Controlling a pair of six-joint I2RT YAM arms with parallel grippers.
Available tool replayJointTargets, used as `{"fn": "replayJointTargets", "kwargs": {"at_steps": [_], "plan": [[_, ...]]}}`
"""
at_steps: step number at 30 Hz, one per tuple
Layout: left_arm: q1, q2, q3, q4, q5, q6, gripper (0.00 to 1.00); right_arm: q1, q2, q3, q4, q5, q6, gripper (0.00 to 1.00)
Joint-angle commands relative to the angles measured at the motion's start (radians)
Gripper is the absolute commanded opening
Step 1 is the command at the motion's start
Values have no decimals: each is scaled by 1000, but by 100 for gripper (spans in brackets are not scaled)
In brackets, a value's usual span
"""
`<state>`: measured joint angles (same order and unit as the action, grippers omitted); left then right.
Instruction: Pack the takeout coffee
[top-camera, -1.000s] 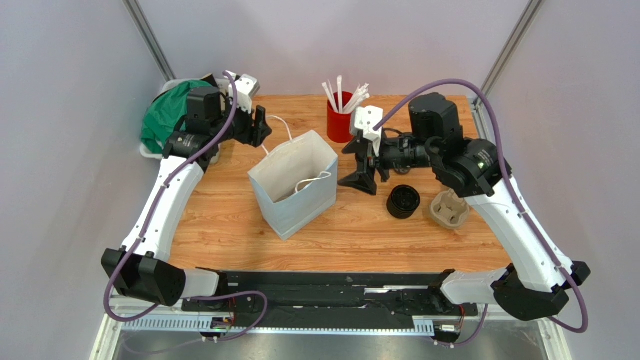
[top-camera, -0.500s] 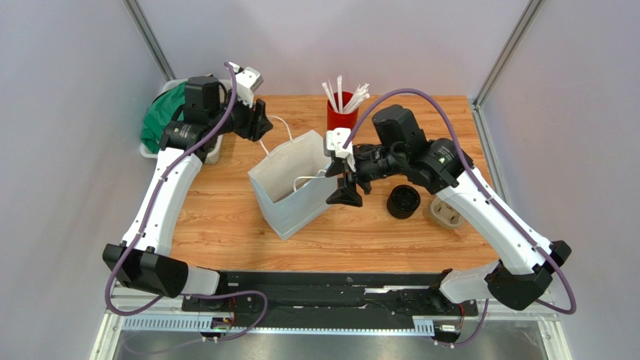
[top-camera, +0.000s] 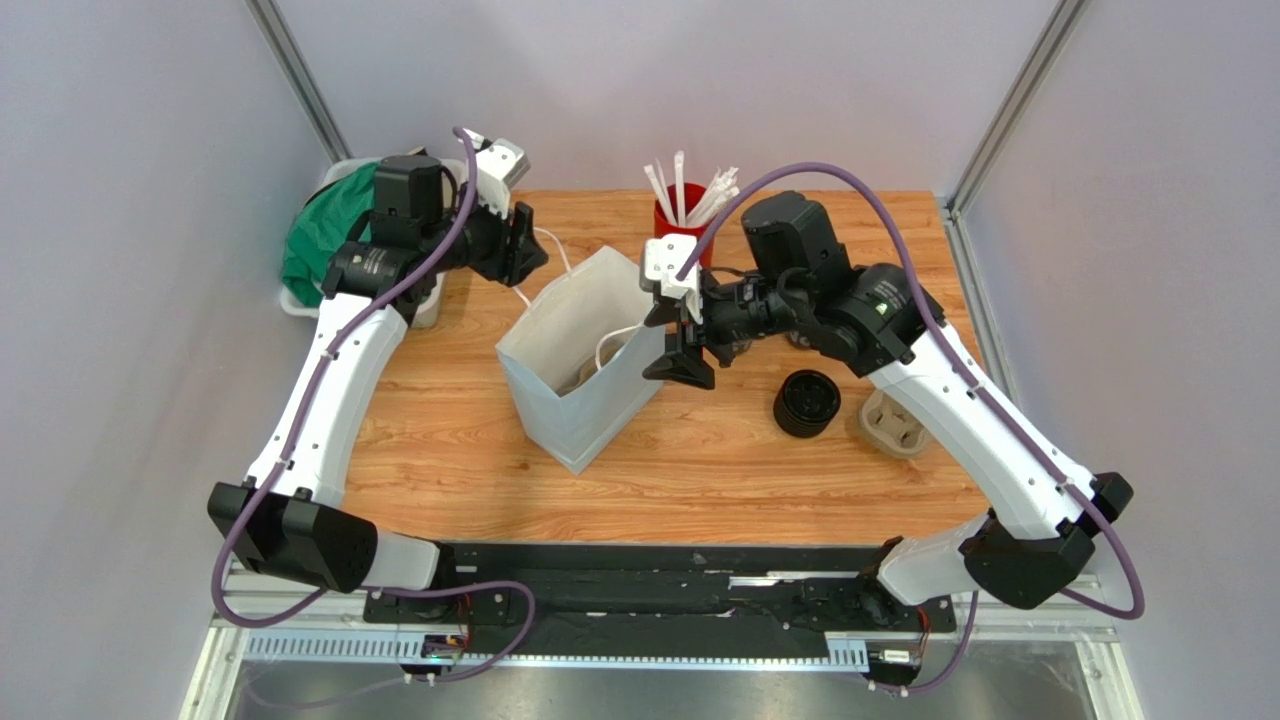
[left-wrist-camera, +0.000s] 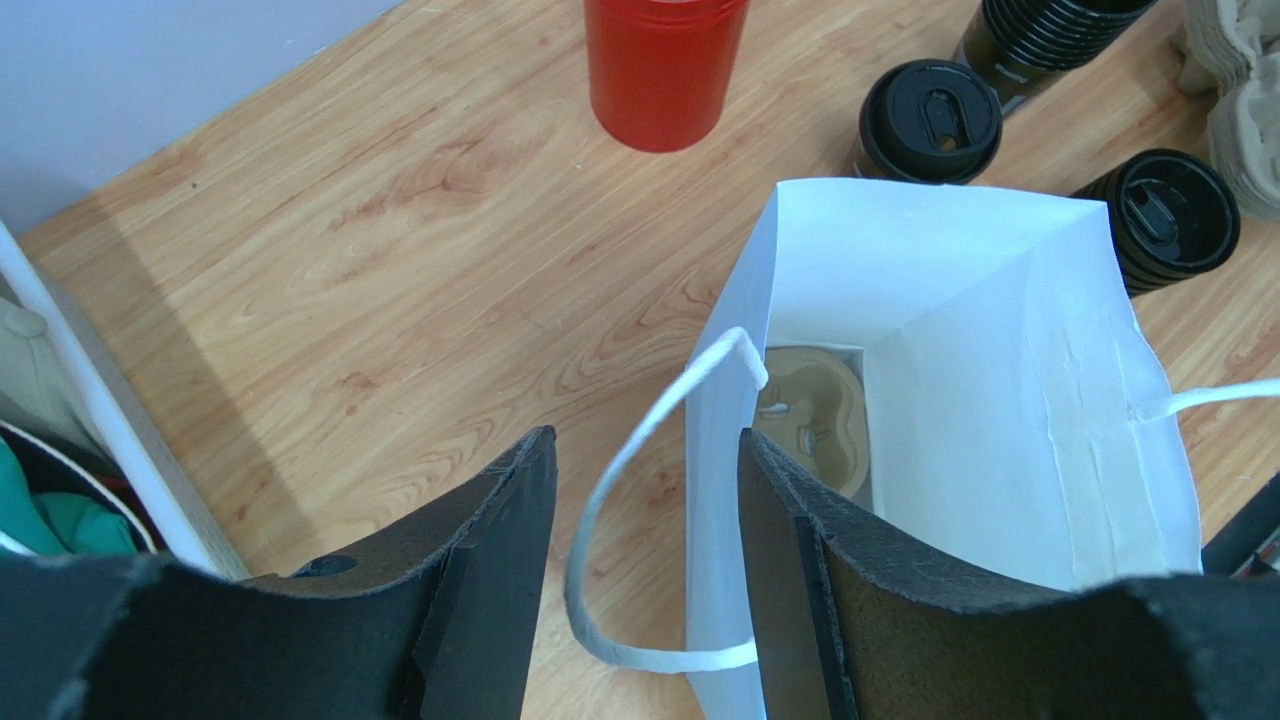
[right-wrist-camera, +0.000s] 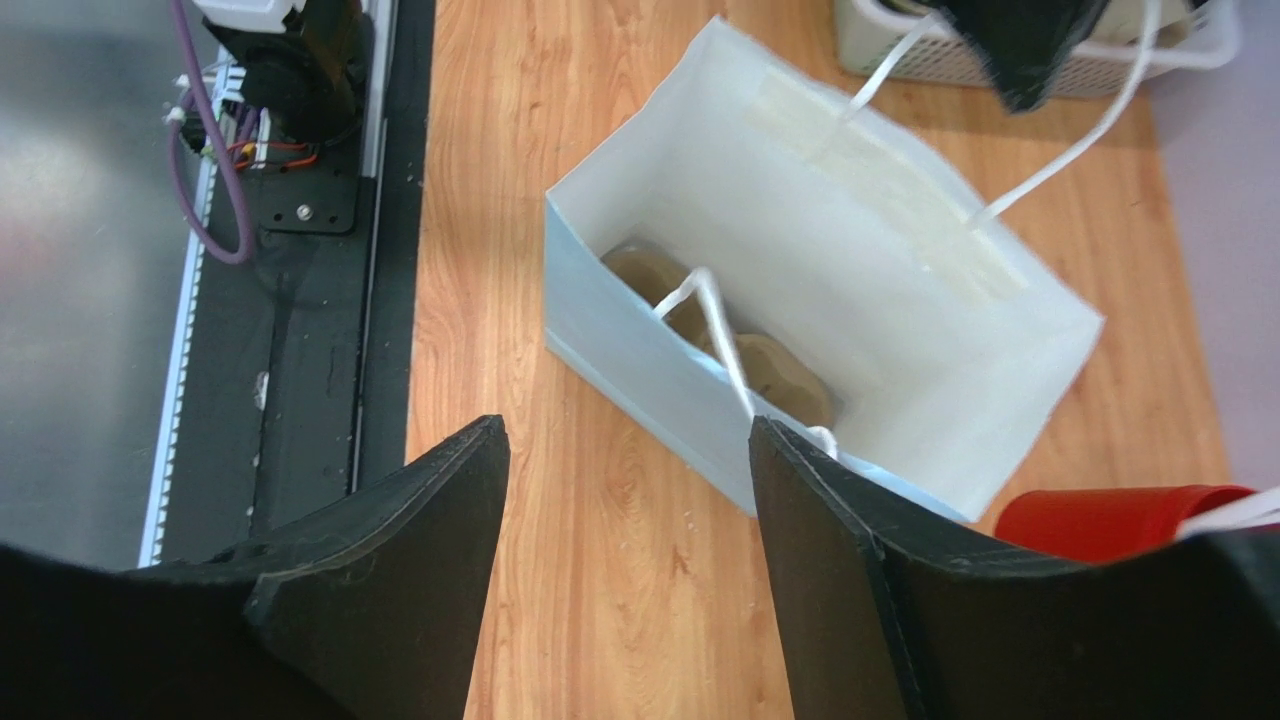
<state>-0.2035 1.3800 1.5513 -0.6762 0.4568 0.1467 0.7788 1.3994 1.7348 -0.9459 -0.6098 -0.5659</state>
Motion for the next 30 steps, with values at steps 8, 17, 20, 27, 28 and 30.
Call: {"fn": "replayJointTargets", "kwargs": {"at_steps": [8,17,20,27,28,30], "plan": [[-1,-15,-14,27,14,10,56,8,22,60,21,67,-57,66],[-1,-35,-19,30,0,19,40,8,87,35,52,111,-112,58],[-2,-38,-4,24,-1,30,27,10,96,38,55,113,-115,29],[-1,22,143,-58,11,85,1,8,124,112,61,116,-78,0],[-1,42,173,-69,16,99,0,10,127,124,61,119,-63,0],[-1,62,251,-92,22,108,0,10,133,163,64,134,-46,0]]}}
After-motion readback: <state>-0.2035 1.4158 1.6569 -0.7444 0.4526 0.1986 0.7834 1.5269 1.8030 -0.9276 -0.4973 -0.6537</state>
